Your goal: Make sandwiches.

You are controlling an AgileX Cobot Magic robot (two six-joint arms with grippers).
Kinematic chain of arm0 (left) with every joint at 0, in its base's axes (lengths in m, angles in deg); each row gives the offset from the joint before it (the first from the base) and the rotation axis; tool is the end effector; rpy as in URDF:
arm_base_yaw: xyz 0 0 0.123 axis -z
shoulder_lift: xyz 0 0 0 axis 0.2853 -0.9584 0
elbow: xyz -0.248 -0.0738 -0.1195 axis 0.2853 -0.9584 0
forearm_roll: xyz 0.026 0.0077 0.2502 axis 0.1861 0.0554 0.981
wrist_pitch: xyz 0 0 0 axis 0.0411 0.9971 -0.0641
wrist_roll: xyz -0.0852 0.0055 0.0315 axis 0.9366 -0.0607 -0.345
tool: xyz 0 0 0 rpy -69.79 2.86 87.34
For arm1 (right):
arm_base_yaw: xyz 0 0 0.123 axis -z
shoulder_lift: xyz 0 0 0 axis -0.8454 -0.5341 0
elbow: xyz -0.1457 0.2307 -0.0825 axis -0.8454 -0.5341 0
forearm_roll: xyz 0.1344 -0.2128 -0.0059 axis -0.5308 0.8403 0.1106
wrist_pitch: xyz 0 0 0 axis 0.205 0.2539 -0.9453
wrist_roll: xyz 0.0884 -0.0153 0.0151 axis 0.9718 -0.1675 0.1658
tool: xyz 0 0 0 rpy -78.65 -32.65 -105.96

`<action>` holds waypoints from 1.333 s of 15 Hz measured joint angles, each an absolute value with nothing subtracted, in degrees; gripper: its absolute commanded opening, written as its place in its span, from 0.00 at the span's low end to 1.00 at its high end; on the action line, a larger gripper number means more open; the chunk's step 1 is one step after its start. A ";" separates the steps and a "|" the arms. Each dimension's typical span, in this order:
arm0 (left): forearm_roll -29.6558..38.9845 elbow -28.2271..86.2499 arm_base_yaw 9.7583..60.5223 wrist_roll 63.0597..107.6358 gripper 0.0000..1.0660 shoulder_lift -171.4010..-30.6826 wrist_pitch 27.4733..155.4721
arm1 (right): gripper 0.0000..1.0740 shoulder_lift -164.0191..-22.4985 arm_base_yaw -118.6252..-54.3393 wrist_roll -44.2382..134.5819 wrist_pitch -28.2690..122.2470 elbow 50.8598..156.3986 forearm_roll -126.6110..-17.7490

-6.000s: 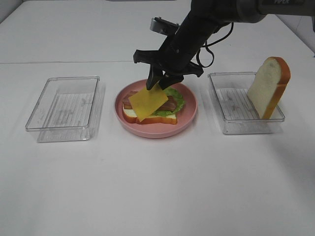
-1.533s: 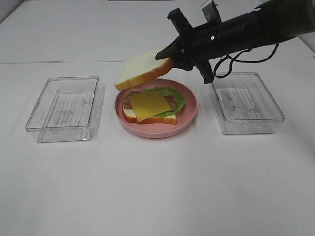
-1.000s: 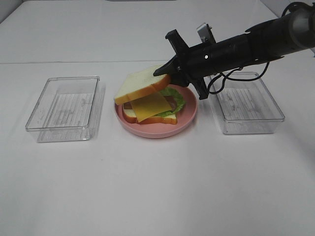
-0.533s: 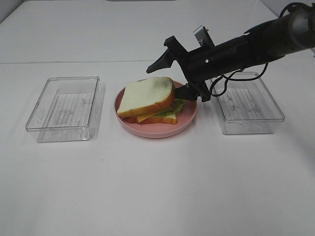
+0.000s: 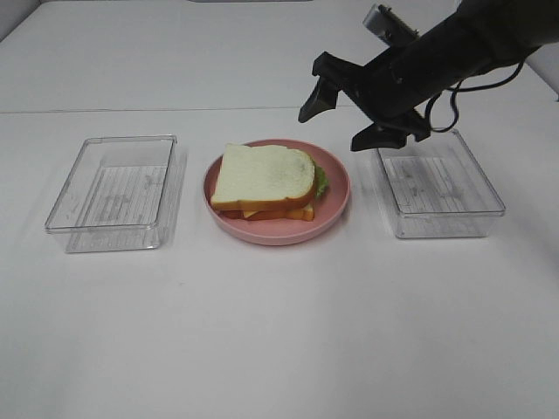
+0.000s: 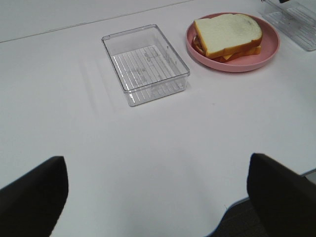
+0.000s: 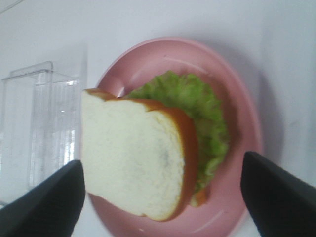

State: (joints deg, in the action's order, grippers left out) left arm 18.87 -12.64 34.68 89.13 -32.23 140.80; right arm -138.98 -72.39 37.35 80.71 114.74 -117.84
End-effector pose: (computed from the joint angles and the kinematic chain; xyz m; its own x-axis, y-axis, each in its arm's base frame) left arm -0.0054 0.0011 0.2774 -0.4254 0.1354 -0.8948 0.3146 0.9492 -0.0059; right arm 0.4076 0.1409 0.1880 -0.8912 0.2372 -0.3865 -0.0147 0.8368 0.5474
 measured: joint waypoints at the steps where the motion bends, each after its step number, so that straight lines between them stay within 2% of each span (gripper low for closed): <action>1: 18.87 -12.64 34.68 89.13 0.86 -32.23 140.80 | 0.75 -136.00 -72.33 43.02 80.54 114.74 -107.25; 4: 18.87 -12.64 34.68 89.13 0.86 -32.23 140.80 | 0.75 -130.39 -72.33 48.58 86.67 114.74 -90.46; 8: 18.87 -12.64 34.68 89.13 0.86 -32.23 140.80 | 0.73 -120.76 -72.33 48.70 103.28 114.74 -77.91; 9: 18.87 -12.64 34.68 89.13 0.86 -32.23 140.80 | 0.71 -114.17 -72.33 48.70 107.87 113.43 -76.48; 13: 18.87 -12.64 34.68 89.13 0.86 -32.23 140.80 | 0.70 -99.56 -72.33 48.70 108.95 102.31 -76.31; 14: 18.87 -12.64 34.68 89.13 0.86 -32.23 140.80 | 0.70 -92.51 -72.33 48.70 109.41 95.67 -76.31; 20: 18.87 -12.64 34.68 89.13 0.86 -32.23 140.80 | 0.70 -69.37 -72.33 48.70 114.28 75.15 -76.31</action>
State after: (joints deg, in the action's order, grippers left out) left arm 18.87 -12.64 34.68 89.13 -32.23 140.80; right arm -69.37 -72.33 48.70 114.28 75.15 -76.31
